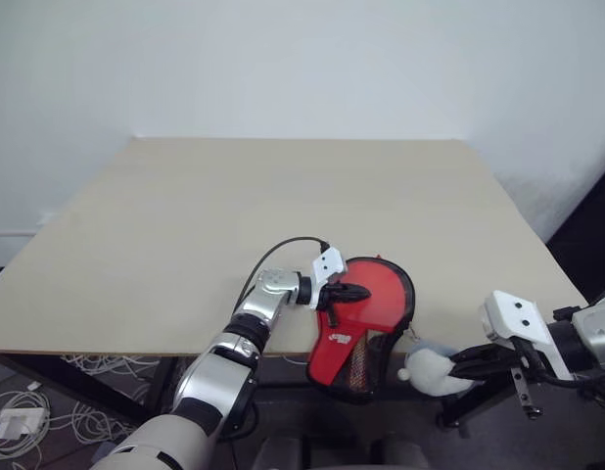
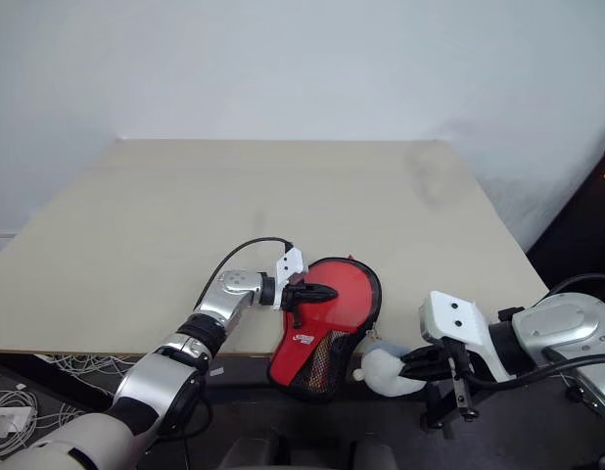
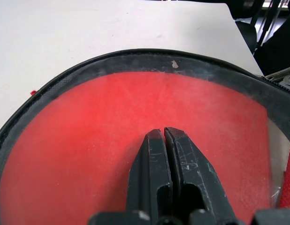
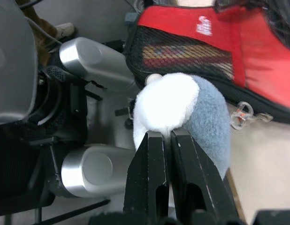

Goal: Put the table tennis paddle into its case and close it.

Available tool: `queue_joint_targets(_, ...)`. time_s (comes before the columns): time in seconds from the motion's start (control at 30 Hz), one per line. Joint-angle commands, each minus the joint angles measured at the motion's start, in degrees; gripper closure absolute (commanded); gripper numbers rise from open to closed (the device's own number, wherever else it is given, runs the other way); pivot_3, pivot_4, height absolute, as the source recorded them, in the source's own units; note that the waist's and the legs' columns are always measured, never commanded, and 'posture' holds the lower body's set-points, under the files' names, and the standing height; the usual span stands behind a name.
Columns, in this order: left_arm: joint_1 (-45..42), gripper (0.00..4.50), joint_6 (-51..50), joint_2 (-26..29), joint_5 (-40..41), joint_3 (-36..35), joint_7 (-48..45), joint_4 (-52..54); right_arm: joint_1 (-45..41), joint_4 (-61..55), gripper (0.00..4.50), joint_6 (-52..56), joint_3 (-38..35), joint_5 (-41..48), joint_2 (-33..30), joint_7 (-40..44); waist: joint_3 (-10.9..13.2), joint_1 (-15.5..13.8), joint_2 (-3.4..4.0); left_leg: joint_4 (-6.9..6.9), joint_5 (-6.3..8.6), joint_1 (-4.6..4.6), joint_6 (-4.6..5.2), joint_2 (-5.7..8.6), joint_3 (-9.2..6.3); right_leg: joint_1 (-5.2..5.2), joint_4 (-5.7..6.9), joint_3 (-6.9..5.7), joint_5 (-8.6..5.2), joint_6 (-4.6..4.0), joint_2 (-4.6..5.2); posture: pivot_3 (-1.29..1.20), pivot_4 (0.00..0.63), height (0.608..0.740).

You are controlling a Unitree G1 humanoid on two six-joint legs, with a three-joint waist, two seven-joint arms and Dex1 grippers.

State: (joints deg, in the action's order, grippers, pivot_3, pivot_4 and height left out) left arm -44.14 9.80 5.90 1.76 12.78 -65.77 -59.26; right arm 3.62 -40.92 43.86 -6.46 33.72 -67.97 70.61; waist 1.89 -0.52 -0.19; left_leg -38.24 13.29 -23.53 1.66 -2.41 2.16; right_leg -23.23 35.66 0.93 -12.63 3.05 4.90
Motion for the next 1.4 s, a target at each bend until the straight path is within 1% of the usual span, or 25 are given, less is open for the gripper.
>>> queue_joint_targets(0.03,0.5,4.50,-1.0,0.1,-2.2,1.0,-0.3,-2.5,0.8,-4.6,4.48,0.3,0.9,3.2,0.3,0.1,0.0,0.0,0.00,0.00,0.00,0.00,0.00,0.00,0.00,0.00,0.00,0.00,0.00,0.00,0.00,0.00,0.000,0.740)
queue_joint_targets(0.2,0.1,4.50,-1.1,0.1,-2.6,0.9,-0.6,-2.9,0.6,-8.1,4.48,0.3,5.3,3.4,1.0,-1.2,0.0,0.0,-0.03,-0.01,0.01,0.00,0.00,-0.01,0.00,-0.01,0.00,0.00,0.00,0.00,0.00,0.00,0.000,0.740)
queue_joint_targets(0.33,0.1,4.50,-1.4,0.1,-2.7,0.9,-1.3,-2.4,-0.4,-11.0,4.48,-0.3,10.8,2.1,1.7,-2.0,0.0,0.0,-0.08,-0.02,0.03,0.00,0.00,-0.03,-0.03,-0.02,0.00,-0.04,-0.01,0.00,0.00,0.00,0.000,0.740)
queue_joint_targets(0.47,0.2,4.50,-1.9,0.2,-2.7,0.9,-1.6,-1.9,-3.2,-12.7,4.48,0.2,15.4,1.8,3.2,-3.3,-0.1,0.0,-0.10,-0.03,0.03,0.00,-0.01,-0.03,-0.02,-0.02,0.00,-0.04,-0.01,0.01,0.00,0.00,0.000,0.740)
queue_joint_targets(0.57,0.4,4.50,-2.7,0.3,-2.6,0.9,-2.1,-0.9,-3.9,-14.6,4.48,-0.6,19.9,-0.3,3.5,-3.8,-0.1,0.0,-0.20,-0.03,0.04,0.00,-0.01,-0.05,-0.02,-0.05,0.00,-0.05,-0.01,0.00,-0.02,0.00,0.000,0.740)
queue_joint_targets(0.7,0.5,4.50,-3.7,0.4,-2.5,1.0,-2.8,0.2,-2.7,-16.0,4.48,-1.6,22.8,-2.5,2.9,-4.4,-0.1,0.0,-0.39,-0.04,0.08,-0.02,-0.02,-0.06,-0.01,-0.06,0.00,-0.05,-0.02,0.01,-0.01,0.00,0.000,0.740)
queue_joint_targets(0.83,0.4,4.50,-4.6,0.3,-2.4,1.1,-3.1,1.0,-2.4,-17.8,4.48,-1.4,24.4,-2.8,3.2,-5.0,-0.1,0.0,-0.46,-0.04,0.08,-0.02,-0.02,-0.07,-0.01,-0.07,0.00,-0.05,-0.02,0.01,-0.01,0.00,0.000,0.740)
queue_joint_targets(0.97,-0.3,4.50,-5.2,-0.4,-2.2,0.8,-2.5,0.9,-7.2,-18.7,4.48,1.8,27.1,-0.8,8.1,-8.1,-0.1,0.1,-0.63,-0.04,0.08,0.00,-0.02,-0.09,0.00,-0.06,0.01,-0.06,-0.02,0.01,-0.02,0.00,0.000,0.740)
queue_joint_targets(1.13,-0.9,4.50,-5.4,-1.3,-1.9,-0.1,-0.5,0.5,-15.3,-15.1,4.48,6.6,29.0,-0.2,15.0,-11.9,-0.2,-0.1,-0.74,-0.06,0.08,-0.02,-0.01,-0.10,-0.02,-0.07,0.01,-0.09,-0.02,0.01,-0.03,0.00,0.000,0.740)
queue_joint_targets(1.23,-1.1,4.50,-5.4,-1.8,-1.7,-0.6,0.5,0.3,-16.4,-15.2,4.48,8.0,30.3,-0.5,16.0,-13.0,-0.2,-0.1,-0.76,-0.09,0.09,-0.05,0.02,-0.09,-0.01,-0.04,0.01,-0.09,-0.01,0.00,0.00,0.00,0.000,0.740)
queue_joint_targets(1.33,-1.3,4.50,-5.0,-2.2,-1.7,-1.2,1.7,-0.2,-15.8,-15.3,4.48,8.2,30.8,-1.0,15.7,-13.9,-0.2,-0.1,-0.78,-0.09,0.10,-0.05,0.02,-0.09,-0.01,-0.05,0.01,-0.09,-0.01,0.00,0.00,0.00,0.000,0.740)
queue_joint_targets(1.37,-1.3,4.50,-4.8,-2.2,-1.6,-1.5,2.0,-0.2,-15.7,-14.8,4.00,8.6,30.2,-1.2,15.5,-14.7,-0.2,-0.1,-0.77,-0.09,0.10,-0.05,0.02,-0.09,-0.01,-0.05,0.02,-0.10,-0.01,0.00,0.00,0.00,0.000,0.740)
queue_joint_targets(1.4,-1.4,4.50,-4.7,-2.1,-1.5,-1.8,2.5,-0.3,-15.6,-14.1,3.79,8.9,29.4,-1.6,15.4,-15.5,-0.2,-0.1,-0.77,-0.09,0.10,-0.05,0.02,-0.09,-0.01,-0.05,0.02,-0.09,-0.01,0.00,0.00,0.00,0.000,0.740)
